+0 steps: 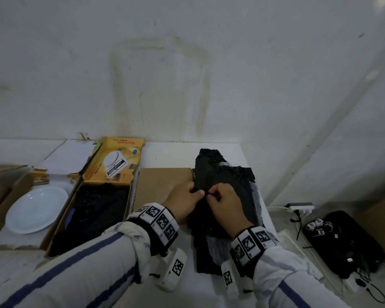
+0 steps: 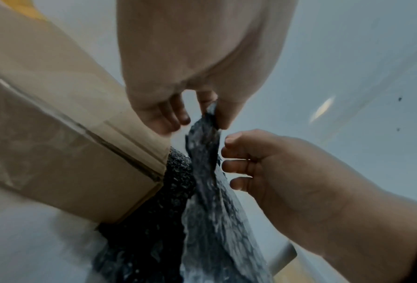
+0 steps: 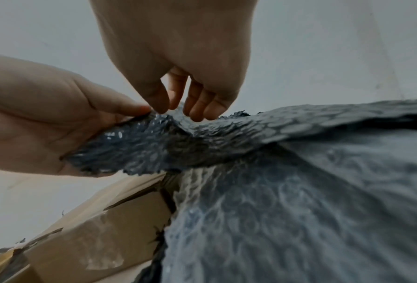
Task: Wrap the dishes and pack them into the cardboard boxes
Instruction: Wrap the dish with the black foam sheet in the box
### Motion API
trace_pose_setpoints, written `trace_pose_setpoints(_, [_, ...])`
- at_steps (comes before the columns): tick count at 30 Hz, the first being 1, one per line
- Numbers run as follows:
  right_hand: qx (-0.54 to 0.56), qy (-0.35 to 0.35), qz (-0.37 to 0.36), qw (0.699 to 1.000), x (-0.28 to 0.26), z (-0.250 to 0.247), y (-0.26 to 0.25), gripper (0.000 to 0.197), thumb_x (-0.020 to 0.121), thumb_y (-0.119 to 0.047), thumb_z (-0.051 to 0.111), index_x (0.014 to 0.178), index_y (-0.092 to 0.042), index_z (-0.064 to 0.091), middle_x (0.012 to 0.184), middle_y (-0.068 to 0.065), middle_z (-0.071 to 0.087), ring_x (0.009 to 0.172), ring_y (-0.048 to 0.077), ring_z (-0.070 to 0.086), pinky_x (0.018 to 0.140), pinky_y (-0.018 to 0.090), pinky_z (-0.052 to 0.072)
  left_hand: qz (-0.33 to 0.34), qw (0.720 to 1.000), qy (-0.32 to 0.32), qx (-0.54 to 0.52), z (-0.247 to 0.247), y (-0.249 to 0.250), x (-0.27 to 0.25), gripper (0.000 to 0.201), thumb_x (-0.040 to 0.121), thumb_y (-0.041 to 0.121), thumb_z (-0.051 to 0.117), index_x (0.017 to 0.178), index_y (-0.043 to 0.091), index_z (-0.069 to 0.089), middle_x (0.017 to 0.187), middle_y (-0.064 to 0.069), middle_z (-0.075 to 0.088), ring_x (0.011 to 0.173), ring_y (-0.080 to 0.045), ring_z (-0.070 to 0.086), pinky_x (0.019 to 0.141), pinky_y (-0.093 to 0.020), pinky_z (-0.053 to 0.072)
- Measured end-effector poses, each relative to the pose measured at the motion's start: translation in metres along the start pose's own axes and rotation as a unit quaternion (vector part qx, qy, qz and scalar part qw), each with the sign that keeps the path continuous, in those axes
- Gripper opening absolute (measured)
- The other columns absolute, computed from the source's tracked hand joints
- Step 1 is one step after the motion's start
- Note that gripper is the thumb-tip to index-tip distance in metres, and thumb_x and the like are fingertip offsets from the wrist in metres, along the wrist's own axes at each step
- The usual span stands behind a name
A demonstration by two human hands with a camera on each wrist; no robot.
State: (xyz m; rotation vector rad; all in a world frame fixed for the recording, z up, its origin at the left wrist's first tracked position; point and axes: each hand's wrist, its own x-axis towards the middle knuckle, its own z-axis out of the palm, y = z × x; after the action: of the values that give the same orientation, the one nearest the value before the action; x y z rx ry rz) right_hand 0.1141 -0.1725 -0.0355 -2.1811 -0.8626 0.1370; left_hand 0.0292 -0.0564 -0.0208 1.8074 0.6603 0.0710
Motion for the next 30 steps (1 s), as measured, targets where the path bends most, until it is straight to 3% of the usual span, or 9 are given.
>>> trace_pose_setpoints(3, [-0.007,0.027,0.029,0.999,0.001,0.0,0.006,0.012,0.085,-0.01,0.059,0.096,-0.005,0.062,0.094,0.007,0.054,0.092,0.023,0.053,0.077,0.022,0.034,0.017,0.996,0.045,0.079,-0.005,0.004,-0.004,0.025,0.083,0.04,0.055,0.089,0.018,0.065,0.083,-0.001,0.069,0.084,-0.021,0.064,0.081,-0.036,0.052])
trace_pose_setpoints(5, [-0.021,0.049,0.046,0.998,0.001,-0.002,0.01,0.015,0.086,-0.013,0.06,0.098,-0.005,0.062,0.099,0.013,0.057,0.098,0.028,0.052,0.085,0.03,0.038,0.029,0.999,0.033,0.012,-0.005,0.01,-0.008,0.004,0.089,0.022,0.06,0.092,0.022,0.062,0.091,-0.001,0.069,0.09,-0.021,0.064,0.084,-0.034,0.051])
trace_pose_setpoints(7, [-0.03,0.061,0.068,0.995,0.001,-0.004,0.014,0.018,0.087,-0.019,0.061,0.1,-0.007,0.061,0.103,0.014,0.057,0.101,0.03,0.051,0.09,0.035,0.039,0.027,0.997,0.026,-0.072,-0.006,0.016,-0.013,0.018,0.089,0.009,0.059,0.101,0.022,0.059,0.103,-0.003,0.068,0.097,-0.02,0.064,0.089,-0.036,0.052])
trace_pose_setpoints(11, [-0.015,0.07,0.106,0.992,0.006,-0.01,0.018,0.026,0.088,-0.028,0.059,0.105,-0.009,0.06,0.108,0.014,0.057,0.105,0.031,0.051,0.095,0.043,0.041,0.013,0.982,0.019,-0.186,-0.014,0.023,-0.022,0.028,0.086,-0.004,0.05,0.092,0.022,0.06,0.091,-0.005,0.065,0.085,-0.021,0.062,0.079,-0.035,0.05])
trace_pose_setpoints(15, [0.031,0.058,0.136,0.989,0.012,-0.014,0.012,0.037,0.089,-0.034,0.059,0.116,-0.008,0.055,0.117,0.012,0.055,0.112,0.028,0.05,0.099,0.041,0.041,-0.005,0.966,0.043,-0.257,-0.034,0.022,-0.033,0.031,0.087,-0.007,0.043,0.099,0.016,0.059,0.096,-0.011,0.064,0.093,-0.03,0.06,0.082,-0.039,0.048])
trace_pose_setpoints(19, [0.16,0.016,0.174,0.971,0.017,-0.012,-0.007,0.045,0.088,-0.031,0.062,0.125,-0.013,0.047,0.124,0.011,0.051,0.113,0.024,0.051,0.101,0.038,0.041,-0.028,0.946,0.064,-0.317,-0.058,0.016,-0.043,0.034,0.087,-0.009,0.037,0.109,0.006,0.056,0.106,-0.019,0.061,0.095,-0.034,0.059,0.084,-0.043,0.049])
trace_pose_setpoints(22, [0.24,-0.032,0.199,0.95,0.021,-0.005,-0.025,0.053,0.088,-0.019,0.062,0.135,-0.015,0.039,0.113,0.008,0.056,0.105,0.023,0.057,0.091,0.036,0.046,-0.043,0.929,0.086,-0.358,-0.074,0.009,-0.048,0.038,0.085,-0.01,0.035,0.115,0.006,0.053,0.105,-0.021,0.06,0.092,-0.033,0.058,0.072,-0.037,0.049])
trace_pose_setpoints(25, [0.311,-0.095,0.23,0.917,0.025,0.009,-0.048,0.055,0.086,-0.005,0.058,0.135,-0.019,0.036,0.096,0.006,0.06,0.08,0.02,0.06,0.062,0.026,0.042,-0.06,0.916,0.101,-0.383,-0.095,-0.003,-0.053,0.04,0.085,-0.008,0.036,0.119,0.003,0.054,0.102,-0.019,0.062,0.091,-0.035,0.06,0.076,-0.039,0.05])
trace_pose_setpoints(30, [0.242,-0.161,0.168,0.942,0.022,0.046,-0.086,0.028,0.084,-0.002,0.061,0.104,-0.018,0.049,0.093,0.003,0.056,0.083,0.017,0.054,0.063,0.02,0.042,-0.115,0.903,0.083,-0.407,-0.14,-0.026,-0.067,0.028,0.087,-0.001,0.034,0.096,0.0,0.061,0.082,-0.016,0.066,0.077,-0.033,0.06,0.067,-0.036,0.047])
